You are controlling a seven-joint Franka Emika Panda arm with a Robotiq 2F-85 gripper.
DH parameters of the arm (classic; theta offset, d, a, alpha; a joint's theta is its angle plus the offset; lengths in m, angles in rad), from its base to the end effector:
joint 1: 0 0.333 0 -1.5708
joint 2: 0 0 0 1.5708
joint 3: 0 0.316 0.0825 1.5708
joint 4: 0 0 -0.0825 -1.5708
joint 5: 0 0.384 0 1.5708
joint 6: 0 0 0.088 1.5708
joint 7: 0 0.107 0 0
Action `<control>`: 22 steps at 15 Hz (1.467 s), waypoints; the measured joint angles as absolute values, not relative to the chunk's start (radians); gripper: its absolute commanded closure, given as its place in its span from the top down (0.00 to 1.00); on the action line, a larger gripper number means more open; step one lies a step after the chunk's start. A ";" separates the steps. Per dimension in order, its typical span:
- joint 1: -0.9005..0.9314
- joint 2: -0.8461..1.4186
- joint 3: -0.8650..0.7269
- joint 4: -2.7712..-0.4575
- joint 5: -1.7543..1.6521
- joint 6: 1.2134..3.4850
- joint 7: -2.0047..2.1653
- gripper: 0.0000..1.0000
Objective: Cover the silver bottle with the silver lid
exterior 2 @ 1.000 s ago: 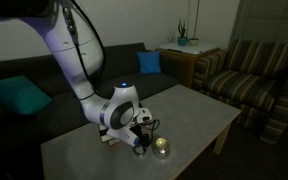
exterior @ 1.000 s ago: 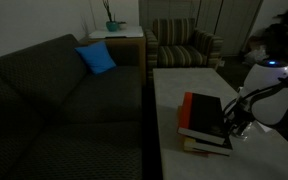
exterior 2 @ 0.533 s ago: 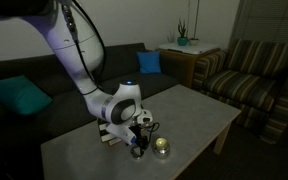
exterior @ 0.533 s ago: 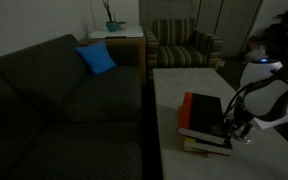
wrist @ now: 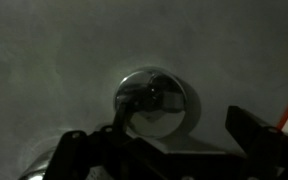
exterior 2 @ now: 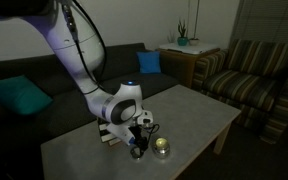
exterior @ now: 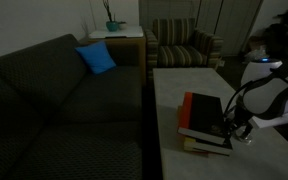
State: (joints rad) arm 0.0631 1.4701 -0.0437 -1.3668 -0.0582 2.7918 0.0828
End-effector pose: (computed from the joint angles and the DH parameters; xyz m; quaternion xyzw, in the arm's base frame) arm 0.5997 0.0160 -0.1693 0.9991 0.0150 -0.0208 0.0326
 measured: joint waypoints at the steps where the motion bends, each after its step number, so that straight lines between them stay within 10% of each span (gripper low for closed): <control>1: 0.063 1.470 -0.045 -1.367 -0.053 2.792 0.100 1.00; 22: 0.083 1.470 -0.102 -1.416 -0.023 2.910 0.260 1.00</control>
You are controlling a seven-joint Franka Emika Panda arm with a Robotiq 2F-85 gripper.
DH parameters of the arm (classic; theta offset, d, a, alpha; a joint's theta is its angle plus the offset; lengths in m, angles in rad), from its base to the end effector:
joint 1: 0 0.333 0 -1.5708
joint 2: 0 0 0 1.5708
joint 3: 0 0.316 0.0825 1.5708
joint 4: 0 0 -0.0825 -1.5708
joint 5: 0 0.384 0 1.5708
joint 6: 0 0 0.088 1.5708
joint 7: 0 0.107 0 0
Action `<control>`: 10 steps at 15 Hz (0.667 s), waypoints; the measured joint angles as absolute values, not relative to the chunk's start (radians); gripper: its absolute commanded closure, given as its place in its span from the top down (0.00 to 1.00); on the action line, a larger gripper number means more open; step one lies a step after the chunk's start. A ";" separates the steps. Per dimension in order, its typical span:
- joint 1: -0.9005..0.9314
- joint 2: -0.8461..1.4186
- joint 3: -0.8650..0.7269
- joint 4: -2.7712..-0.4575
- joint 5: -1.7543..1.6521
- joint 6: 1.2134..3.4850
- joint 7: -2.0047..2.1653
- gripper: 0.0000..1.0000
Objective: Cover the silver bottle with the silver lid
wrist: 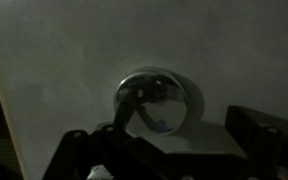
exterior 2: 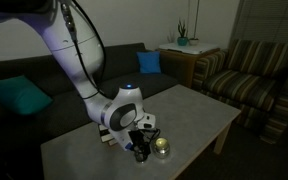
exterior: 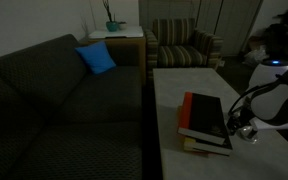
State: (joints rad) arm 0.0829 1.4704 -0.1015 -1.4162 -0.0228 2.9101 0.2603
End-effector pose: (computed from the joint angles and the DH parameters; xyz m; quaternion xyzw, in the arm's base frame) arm 0.5921 -0.0066 -0.1704 0.9952 -0.0819 0.0201 0.0506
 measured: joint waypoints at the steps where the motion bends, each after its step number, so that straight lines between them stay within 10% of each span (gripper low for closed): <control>1: 0.096 1.468 -0.108 -1.421 -0.023 2.914 0.264 1.00; 10: 0.258 1.389 -0.221 -1.571 0.004 2.961 0.361 1.00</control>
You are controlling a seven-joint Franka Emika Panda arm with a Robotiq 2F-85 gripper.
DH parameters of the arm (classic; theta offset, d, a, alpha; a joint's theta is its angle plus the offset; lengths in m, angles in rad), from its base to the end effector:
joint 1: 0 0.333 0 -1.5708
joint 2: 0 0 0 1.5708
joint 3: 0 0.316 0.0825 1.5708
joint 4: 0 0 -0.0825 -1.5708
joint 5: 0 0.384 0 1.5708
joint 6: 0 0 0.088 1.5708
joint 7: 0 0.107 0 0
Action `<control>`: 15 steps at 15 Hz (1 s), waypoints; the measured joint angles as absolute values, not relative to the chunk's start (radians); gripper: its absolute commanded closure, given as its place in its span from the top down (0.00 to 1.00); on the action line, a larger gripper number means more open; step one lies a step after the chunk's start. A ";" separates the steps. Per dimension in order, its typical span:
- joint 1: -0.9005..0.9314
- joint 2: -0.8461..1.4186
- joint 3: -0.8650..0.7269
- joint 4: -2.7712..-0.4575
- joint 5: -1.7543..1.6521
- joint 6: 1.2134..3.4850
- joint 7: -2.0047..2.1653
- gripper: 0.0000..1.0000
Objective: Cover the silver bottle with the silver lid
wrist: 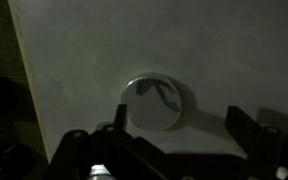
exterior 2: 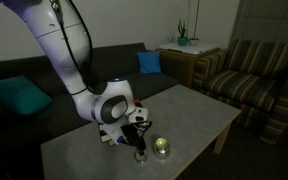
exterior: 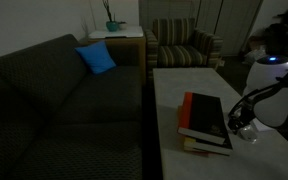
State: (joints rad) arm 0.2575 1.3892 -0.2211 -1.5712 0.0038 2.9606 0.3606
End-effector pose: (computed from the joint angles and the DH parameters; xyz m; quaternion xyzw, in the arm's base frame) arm 0.5758 0.0181 -0.1468 0.9915 -0.0730 0.0332 0.1030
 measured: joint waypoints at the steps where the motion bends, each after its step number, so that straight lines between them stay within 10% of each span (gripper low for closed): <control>1: 0.262 1.385 -0.226 -1.586 0.010 2.968 0.361 1.00; 15: 0.054 1.473 -0.098 -1.502 0.012 3.158 0.158 1.00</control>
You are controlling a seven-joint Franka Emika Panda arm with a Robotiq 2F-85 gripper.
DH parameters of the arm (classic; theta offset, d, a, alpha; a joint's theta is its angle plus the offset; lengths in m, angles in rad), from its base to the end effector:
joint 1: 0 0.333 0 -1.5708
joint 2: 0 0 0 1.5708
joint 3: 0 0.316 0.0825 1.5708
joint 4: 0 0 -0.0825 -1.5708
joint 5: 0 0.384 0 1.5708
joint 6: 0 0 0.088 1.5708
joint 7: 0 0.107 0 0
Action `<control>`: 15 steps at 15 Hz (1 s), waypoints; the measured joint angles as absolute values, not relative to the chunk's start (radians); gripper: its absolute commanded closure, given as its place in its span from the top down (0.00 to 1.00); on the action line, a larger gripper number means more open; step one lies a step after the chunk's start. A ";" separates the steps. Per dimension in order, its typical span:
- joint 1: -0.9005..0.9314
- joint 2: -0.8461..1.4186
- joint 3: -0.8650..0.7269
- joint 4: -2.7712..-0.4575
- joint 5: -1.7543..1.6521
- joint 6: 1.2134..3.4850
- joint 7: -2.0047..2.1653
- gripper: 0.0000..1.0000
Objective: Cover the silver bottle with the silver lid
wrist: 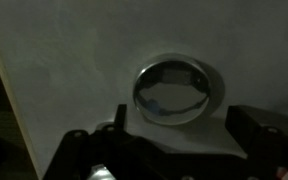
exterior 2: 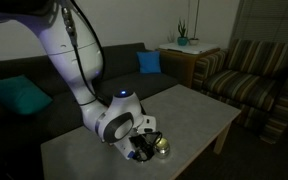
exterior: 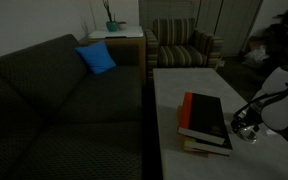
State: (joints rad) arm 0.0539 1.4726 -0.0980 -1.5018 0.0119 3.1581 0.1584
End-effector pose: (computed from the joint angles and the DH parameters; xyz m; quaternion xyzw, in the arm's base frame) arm 0.5758 -0.0248 -0.1694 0.9929 -0.0582 0.0965 0.0385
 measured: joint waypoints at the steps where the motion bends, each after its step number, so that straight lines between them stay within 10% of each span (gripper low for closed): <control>1: 0.040 1.473 -0.084 -1.494 0.012 3.158 0.142 1.00; 15: 0.008 1.471 -0.042 -1.425 0.030 2.894 0.156 1.00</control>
